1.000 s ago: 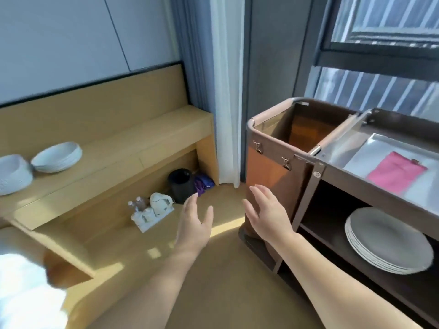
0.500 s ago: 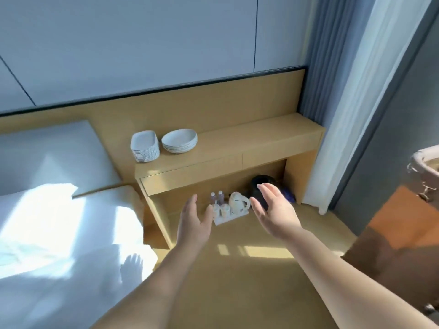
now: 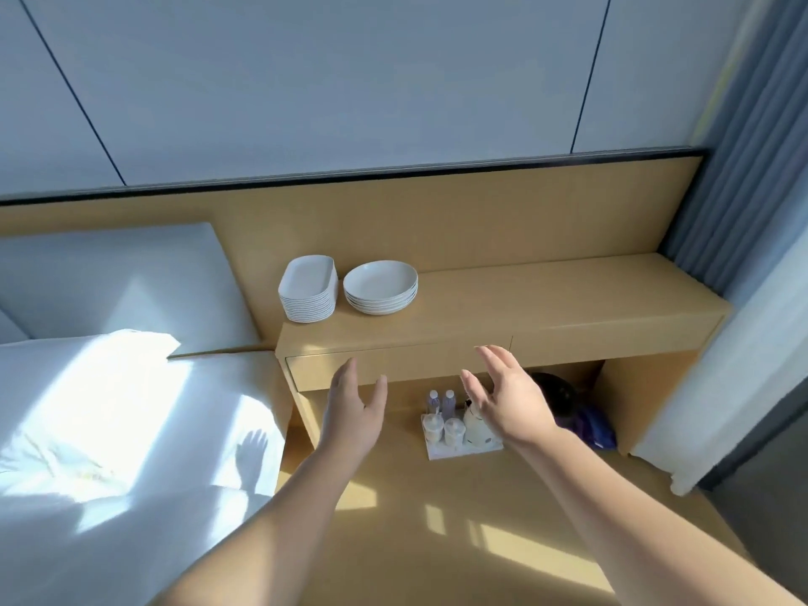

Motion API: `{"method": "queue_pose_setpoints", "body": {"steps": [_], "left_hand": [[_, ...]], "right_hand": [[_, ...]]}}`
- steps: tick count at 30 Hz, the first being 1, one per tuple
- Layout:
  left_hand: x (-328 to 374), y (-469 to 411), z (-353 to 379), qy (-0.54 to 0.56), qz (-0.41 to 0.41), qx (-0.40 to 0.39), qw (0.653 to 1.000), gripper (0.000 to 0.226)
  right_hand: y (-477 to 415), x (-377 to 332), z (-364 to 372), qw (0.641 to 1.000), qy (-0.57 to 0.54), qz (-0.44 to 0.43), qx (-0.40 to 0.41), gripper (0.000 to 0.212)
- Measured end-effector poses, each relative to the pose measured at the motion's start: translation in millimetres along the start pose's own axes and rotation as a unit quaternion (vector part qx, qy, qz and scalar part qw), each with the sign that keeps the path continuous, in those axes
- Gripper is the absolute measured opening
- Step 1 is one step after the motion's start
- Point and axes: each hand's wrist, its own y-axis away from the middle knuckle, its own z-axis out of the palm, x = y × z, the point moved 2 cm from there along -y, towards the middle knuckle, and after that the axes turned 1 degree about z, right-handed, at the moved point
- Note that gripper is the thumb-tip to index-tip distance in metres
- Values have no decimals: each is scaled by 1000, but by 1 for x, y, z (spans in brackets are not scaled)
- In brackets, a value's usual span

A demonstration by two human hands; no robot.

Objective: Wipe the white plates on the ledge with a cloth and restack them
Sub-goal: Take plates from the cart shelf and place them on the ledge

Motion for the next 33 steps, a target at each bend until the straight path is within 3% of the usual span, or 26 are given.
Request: {"method": "queue_pose_setpoints", "body": {"steps": [14,20,33], "left_hand": [[-16,-162,44,9,-62,22,998,60],[-47,-256,54,15,-61,-5,998,60],[-98,-382,92,1,-122,-34,992,65]], "right_hand": [[-199,19,27,999,8,-31,-32,54],[-279,13,67,1000,14,9,-23,56],[-412,20,154,989,-10,80,-128,71]]}}
